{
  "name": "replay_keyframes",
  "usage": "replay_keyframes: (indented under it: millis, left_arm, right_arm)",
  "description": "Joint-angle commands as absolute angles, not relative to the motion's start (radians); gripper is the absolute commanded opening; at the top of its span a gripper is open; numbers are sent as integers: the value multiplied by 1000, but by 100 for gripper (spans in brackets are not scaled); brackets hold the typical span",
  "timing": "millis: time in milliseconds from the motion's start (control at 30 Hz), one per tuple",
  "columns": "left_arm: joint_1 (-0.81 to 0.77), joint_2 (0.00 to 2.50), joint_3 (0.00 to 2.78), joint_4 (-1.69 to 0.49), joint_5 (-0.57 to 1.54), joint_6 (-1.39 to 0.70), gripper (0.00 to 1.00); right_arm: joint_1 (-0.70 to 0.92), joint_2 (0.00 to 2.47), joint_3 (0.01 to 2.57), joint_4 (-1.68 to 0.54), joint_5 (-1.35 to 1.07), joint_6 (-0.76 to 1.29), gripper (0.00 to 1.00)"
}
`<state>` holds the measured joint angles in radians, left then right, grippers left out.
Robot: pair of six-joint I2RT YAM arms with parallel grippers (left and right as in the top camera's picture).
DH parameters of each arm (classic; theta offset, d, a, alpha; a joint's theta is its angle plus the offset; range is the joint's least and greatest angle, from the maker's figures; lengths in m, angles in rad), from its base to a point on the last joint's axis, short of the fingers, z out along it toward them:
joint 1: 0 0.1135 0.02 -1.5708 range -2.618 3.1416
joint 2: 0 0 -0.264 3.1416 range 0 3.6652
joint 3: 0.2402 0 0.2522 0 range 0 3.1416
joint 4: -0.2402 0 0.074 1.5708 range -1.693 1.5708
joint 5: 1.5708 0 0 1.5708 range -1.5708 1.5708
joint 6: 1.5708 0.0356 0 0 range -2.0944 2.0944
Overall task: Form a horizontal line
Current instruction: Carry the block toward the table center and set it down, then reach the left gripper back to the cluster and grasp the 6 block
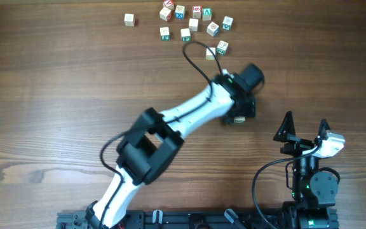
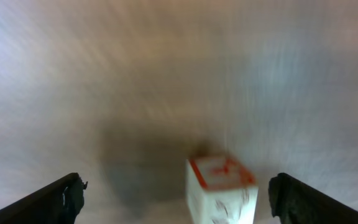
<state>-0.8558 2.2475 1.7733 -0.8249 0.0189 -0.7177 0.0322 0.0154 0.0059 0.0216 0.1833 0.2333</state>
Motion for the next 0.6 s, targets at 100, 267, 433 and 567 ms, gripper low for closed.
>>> replay_keyframes:
  millis: [100, 267, 433, 567]
  left_arm:
    - [-638, 2122, 1923, -665, -158, -491, 100]
    - [-477, 2157, 1923, -277, -159, -342, 100]
    - [-365, 2280, 1930, -102, -154, -344, 99]
    - [-347, 2391, 1969, -122, -139, -281, 100]
  right_arm:
    - [37, 10, 5, 23, 173, 239, 100]
    - [37, 10, 5, 23, 173, 239, 100]
    - [37, 10, 5, 23, 173, 239, 100]
    - [37, 10, 5, 23, 173, 239, 100]
